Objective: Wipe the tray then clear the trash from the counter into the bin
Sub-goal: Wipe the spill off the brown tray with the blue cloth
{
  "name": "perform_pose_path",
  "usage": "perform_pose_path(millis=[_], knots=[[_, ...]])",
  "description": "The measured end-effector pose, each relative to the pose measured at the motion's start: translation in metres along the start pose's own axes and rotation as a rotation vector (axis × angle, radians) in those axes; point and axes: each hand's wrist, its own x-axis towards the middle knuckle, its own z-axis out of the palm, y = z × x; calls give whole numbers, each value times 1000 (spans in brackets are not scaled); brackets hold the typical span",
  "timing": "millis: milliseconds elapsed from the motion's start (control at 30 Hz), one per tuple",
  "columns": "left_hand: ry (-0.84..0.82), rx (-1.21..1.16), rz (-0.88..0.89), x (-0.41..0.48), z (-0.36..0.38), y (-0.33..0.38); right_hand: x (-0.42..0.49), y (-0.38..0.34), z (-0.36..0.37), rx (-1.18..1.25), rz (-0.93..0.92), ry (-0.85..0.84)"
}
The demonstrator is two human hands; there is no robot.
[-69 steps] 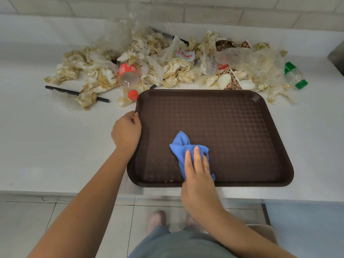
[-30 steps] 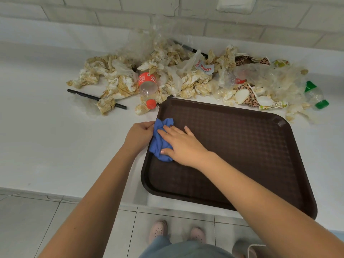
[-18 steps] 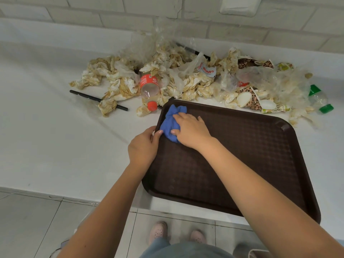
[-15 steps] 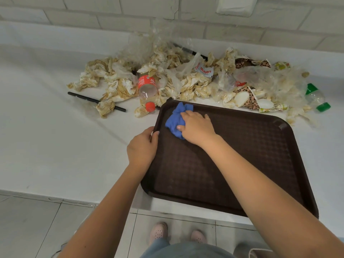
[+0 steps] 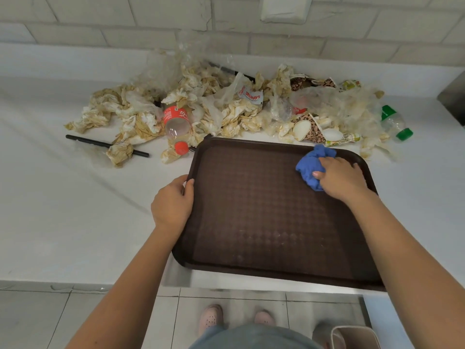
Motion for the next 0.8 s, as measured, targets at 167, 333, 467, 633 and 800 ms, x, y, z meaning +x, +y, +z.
perform_pose_path(millis=[167,333,467,633,800], knots=[[5,8,-8,-2,1,0,-26,53,2,-69,80,4],[7,8,6,-3,1,2,-78,67,23,97,-26,52],[17,47,45,-3,-1,-2,-114,34,48,358,15,170],[-14,87,100,-6,-2,4,-96,-27,64,290,-50,206],[3,72,75,-6,-2,5,-77,-114,65,238,-315,175]])
